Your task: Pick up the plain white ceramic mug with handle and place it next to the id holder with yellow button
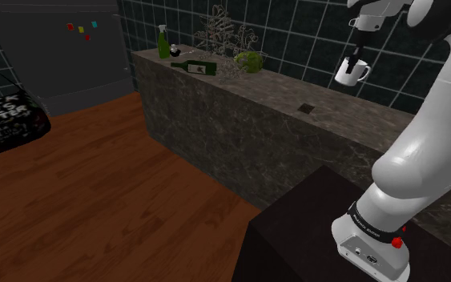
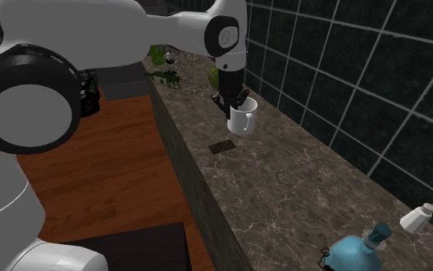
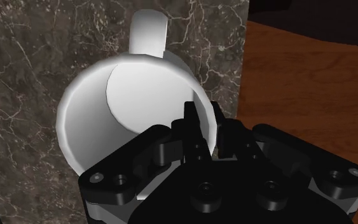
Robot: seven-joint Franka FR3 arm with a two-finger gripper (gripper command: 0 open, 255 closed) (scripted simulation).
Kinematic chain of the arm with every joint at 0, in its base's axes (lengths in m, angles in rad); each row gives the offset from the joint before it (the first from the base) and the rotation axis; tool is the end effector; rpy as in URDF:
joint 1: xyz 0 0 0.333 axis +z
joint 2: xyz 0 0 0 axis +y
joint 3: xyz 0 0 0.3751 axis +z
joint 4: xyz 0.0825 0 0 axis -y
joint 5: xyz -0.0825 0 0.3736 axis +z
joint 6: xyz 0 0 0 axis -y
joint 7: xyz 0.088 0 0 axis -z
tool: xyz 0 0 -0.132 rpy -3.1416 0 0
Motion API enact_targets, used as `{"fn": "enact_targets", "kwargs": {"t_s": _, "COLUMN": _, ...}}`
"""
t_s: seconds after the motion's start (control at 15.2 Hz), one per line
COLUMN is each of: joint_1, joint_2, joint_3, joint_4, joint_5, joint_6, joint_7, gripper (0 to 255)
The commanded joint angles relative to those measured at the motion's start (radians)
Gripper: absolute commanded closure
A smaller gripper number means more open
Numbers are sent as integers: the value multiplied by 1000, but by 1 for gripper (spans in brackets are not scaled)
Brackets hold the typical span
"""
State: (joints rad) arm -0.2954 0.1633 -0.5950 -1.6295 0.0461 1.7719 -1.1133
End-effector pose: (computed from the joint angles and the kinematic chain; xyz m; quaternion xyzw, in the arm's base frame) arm 0.4035 -0.4500 0.5696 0.9937 0.1099 -0.0174 0.0155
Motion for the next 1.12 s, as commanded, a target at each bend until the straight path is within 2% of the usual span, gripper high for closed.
{"fn": "enact_targets", "kwargs": {"t_s": 0.0, "joint_1": -12, "joint_2": -45, "joint_3": -16, "joint_4": -56, "joint_5": -23, "joint_6": 19, "joint_7": -28, "gripper": 255}}
{"fn": "enact_targets", "kwargs": {"t_s": 0.53, "joint_1": -83, "joint_2": -155, "joint_3": -87, "joint_4": -171, "joint_5": -86, "joint_6": 50, "joint_7": -160, "gripper": 255}}
{"fn": "enact_targets", "kwargs": {"t_s": 1.06, "joint_1": -168, "joint_2": -197, "joint_3": -176, "joint_4": -207, "joint_5": -112, "joint_6": 63, "joint_7": -327, "gripper": 255}}
